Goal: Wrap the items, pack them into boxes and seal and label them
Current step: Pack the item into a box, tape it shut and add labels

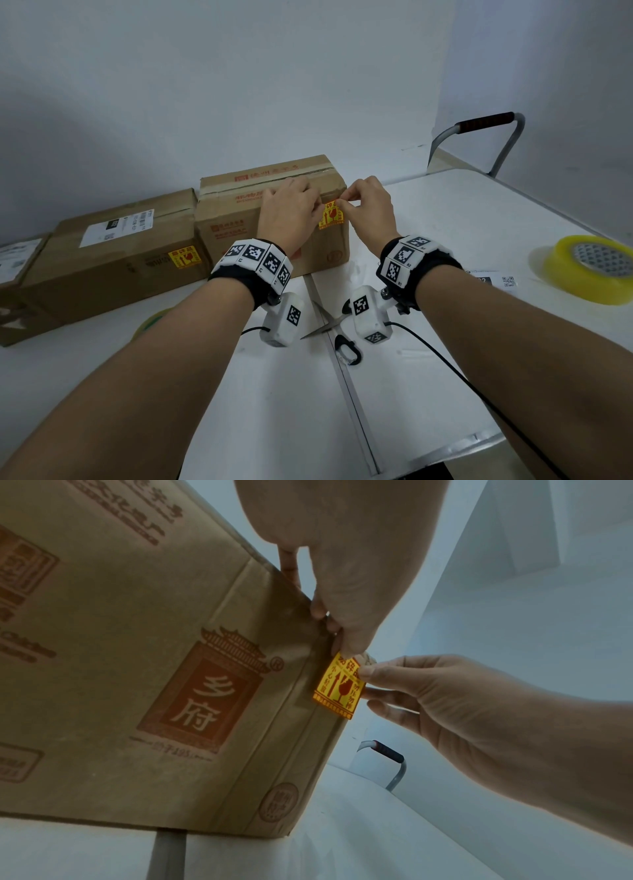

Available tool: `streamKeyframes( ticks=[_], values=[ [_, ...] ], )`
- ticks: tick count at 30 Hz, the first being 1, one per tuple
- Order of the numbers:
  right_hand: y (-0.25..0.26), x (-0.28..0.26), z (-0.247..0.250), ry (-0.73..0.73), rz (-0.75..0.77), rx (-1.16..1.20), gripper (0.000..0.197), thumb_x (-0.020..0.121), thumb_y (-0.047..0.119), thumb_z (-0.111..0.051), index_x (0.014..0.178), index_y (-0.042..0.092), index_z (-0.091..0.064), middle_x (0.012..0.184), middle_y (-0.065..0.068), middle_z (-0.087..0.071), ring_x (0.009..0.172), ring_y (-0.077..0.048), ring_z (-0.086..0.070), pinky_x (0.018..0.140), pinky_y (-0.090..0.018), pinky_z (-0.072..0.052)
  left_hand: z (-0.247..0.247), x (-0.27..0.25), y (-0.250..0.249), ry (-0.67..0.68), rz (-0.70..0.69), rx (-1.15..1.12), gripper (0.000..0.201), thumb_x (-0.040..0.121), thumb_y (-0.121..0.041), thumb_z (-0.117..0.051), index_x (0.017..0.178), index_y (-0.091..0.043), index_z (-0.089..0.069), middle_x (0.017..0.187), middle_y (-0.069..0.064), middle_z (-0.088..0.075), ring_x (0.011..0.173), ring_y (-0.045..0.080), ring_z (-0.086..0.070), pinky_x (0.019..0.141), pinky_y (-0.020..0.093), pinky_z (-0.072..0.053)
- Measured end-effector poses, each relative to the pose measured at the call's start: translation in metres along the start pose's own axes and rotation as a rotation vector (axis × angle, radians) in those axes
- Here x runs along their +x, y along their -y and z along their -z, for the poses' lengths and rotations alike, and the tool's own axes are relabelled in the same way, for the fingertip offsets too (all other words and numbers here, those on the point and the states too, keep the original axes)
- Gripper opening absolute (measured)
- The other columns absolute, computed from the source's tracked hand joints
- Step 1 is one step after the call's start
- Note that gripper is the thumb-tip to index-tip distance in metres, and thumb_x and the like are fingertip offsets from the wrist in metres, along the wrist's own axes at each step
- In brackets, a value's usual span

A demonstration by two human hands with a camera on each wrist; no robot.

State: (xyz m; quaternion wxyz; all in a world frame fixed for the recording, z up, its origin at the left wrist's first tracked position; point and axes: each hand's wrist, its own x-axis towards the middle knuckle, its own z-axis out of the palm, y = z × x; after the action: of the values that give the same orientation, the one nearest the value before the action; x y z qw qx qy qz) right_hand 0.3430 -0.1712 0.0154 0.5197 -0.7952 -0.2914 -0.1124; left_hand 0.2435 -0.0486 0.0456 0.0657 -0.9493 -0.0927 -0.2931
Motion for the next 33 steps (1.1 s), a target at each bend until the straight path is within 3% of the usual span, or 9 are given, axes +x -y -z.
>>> streamKeyframes(
  ticks=[7, 10, 13, 16, 20, 26, 33],
  values=[
    [-0.001, 0.003, -0.002, 0.007, 0.001, -0.035, 0.009, 0.085, 0.018, -0.068, 0.085, 0.012, -0.062, 0.100, 0.001, -0.052, 0.088, -0.011, -0.059, 0.077, -0.025, -0.045, 0.000, 0.002, -0.001, 0.012, 0.002, 0.009, 0.023, 0.096, -0.037, -0.051, 0.094, -0.020, -0.067, 0.100, -0.003, -0.056, 0.100, 0.018, -0.052, 0.075, 0.034, -0.026],
    [-0.002, 0.005, -0.003, -0.012, 0.003, -0.028, 0.017, 0.083, 0.017, -0.071, 0.089, 0.012, -0.056, 0.100, 0.001, -0.048, 0.085, -0.011, -0.059, 0.079, -0.030, -0.048, 0.000, 0.003, -0.001, 0.009, -0.003, 0.008, 0.024, 0.096, -0.036, -0.050, 0.093, -0.019, -0.067, 0.098, -0.003, -0.055, 0.097, 0.018, -0.052, 0.075, 0.034, -0.025],
    [-0.001, 0.006, 0.000, -0.001, 0.031, -0.023, 0.031, 0.083, 0.016, -0.072, 0.108, 0.013, -0.053, 0.112, 0.001, -0.044, 0.084, -0.011, -0.062, 0.076, -0.030, -0.050, -0.001, 0.002, -0.001, 0.009, 0.000, 0.009, 0.023, 0.096, -0.035, -0.050, 0.094, -0.019, -0.066, 0.099, -0.003, -0.055, 0.097, 0.018, -0.051, 0.075, 0.034, -0.024],
    [0.000, 0.006, 0.003, 0.058, 0.122, -0.047, 0.045, 0.085, 0.013, -0.067, 0.126, 0.026, -0.055, 0.128, 0.005, -0.042, 0.084, -0.012, -0.064, 0.076, -0.028, -0.050, 0.000, 0.002, -0.002, 0.014, 0.007, 0.010, 0.023, 0.096, -0.035, -0.050, 0.094, -0.018, -0.066, 0.099, -0.003, -0.056, 0.098, 0.018, -0.051, 0.076, 0.034, -0.024],
    [-0.001, 0.009, 0.003, 0.110, 0.126, -0.079, 0.033, 0.087, 0.014, -0.064, 0.118, 0.026, -0.067, 0.122, 0.009, -0.051, 0.089, -0.014, -0.062, 0.085, -0.033, -0.050, 0.001, 0.003, -0.002, 0.023, 0.011, 0.014, 0.024, 0.096, -0.036, -0.050, 0.094, -0.018, -0.066, 0.100, -0.002, -0.056, 0.100, 0.019, -0.052, 0.076, 0.035, -0.025],
    [0.000, 0.012, 0.003, 0.123, 0.074, -0.130, 0.028, 0.088, 0.018, -0.063, 0.114, 0.028, -0.067, 0.113, 0.004, -0.049, 0.090, -0.019, -0.062, 0.082, -0.041, -0.052, 0.003, 0.004, -0.004, 0.054, -0.014, 0.045, 0.027, 0.098, -0.037, -0.048, 0.097, -0.019, -0.067, 0.102, -0.002, -0.056, 0.100, 0.019, -0.052, 0.075, 0.035, -0.029],
    [0.004, 0.008, 0.006, 0.151, 0.051, -0.184, 0.029, 0.088, 0.019, -0.060, 0.115, 0.027, -0.064, 0.115, 0.002, -0.046, 0.092, -0.022, -0.061, 0.082, -0.042, -0.053, 0.011, 0.004, -0.002, 0.118, -0.031, 0.076, 0.033, 0.098, -0.041, -0.046, 0.103, -0.022, -0.072, 0.103, -0.002, -0.059, 0.091, 0.022, -0.059, 0.076, 0.036, -0.037]
  ],
)
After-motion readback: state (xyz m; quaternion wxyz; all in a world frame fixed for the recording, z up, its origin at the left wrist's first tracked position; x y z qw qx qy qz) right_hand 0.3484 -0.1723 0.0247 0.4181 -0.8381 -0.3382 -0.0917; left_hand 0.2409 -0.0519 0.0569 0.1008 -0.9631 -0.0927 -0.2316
